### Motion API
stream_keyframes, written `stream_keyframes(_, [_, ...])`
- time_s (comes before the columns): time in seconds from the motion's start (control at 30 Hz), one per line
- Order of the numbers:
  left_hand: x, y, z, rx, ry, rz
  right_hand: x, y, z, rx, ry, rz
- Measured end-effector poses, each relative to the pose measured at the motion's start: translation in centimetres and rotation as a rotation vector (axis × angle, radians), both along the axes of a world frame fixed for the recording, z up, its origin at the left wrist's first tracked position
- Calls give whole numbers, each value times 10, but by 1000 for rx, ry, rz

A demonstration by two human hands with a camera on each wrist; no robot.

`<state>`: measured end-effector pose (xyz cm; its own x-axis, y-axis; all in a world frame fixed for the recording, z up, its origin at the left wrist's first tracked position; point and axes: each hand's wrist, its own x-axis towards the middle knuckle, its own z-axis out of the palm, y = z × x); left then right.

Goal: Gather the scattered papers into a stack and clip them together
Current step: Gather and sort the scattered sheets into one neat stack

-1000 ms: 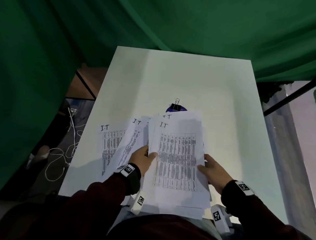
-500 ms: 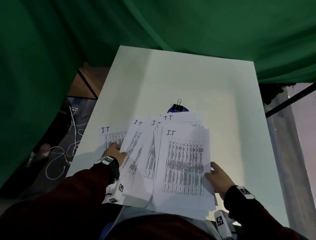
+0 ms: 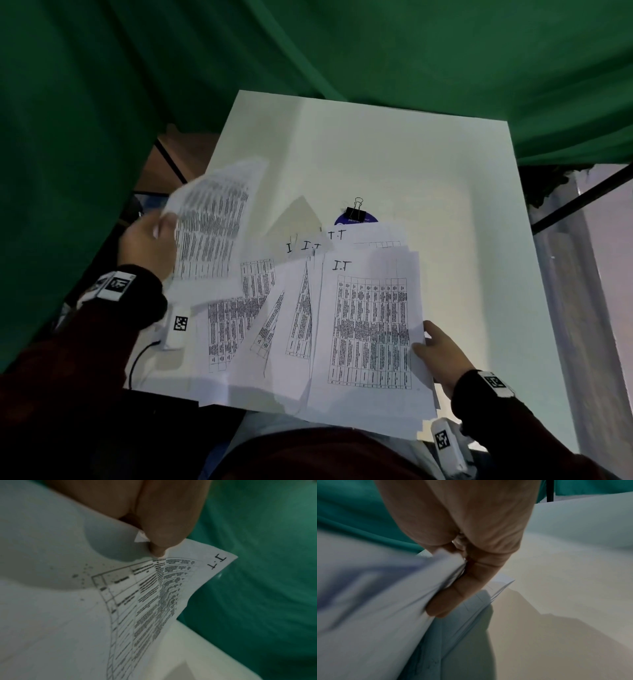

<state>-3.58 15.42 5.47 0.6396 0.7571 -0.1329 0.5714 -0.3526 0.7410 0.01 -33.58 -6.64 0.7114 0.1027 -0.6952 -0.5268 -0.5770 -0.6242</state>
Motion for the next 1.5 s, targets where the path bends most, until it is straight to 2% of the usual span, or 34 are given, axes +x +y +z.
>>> stream_keyframes(0.1, [1,-12,26,-95,-188,-3,3,2,2,96,-23,-118])
stream_keyframes(0.23, [6,-36,24,-222,-228,-39,11,8,12,209,-39,-210])
stream_keyframes(0.37, [3,-86,-5,-356,-84,-144,17,16,19,294,-68,-261])
stream_keyframes(0.47, [-8,-128,-34,-473,35,-220,17,26,32,348,-71,-216])
stream_keyframes(0.63, [-16,-169,-51,-507,238,-201,14,38,47,440,-52,-202])
stream_keyframes(0.8, [-15,-176,-58,-579,192,-184,11,43,58,438,-30,-122])
stream_keyframes(1.0, [-19,-173,-58,-637,253,-279,9,37,58,407,44,-109])
stream_keyframes(1.13, [-22,-173,-65,-573,295,-400,7,38,52,391,106,-128])
stream_keyframes(1.27, [-25,-166,-69,-502,361,-440,11,41,37,255,41,-121])
stream_keyframes(1.33, [-26,-158,-69,-493,381,-397,15,41,20,57,-83,-6])
stream_keyframes(1.43, [-28,-144,-69,-449,380,-342,21,44,-3,-339,-260,184])
stream_keyframes(1.5, [-30,-135,-70,-430,351,-315,20,48,-12,-469,-290,269])
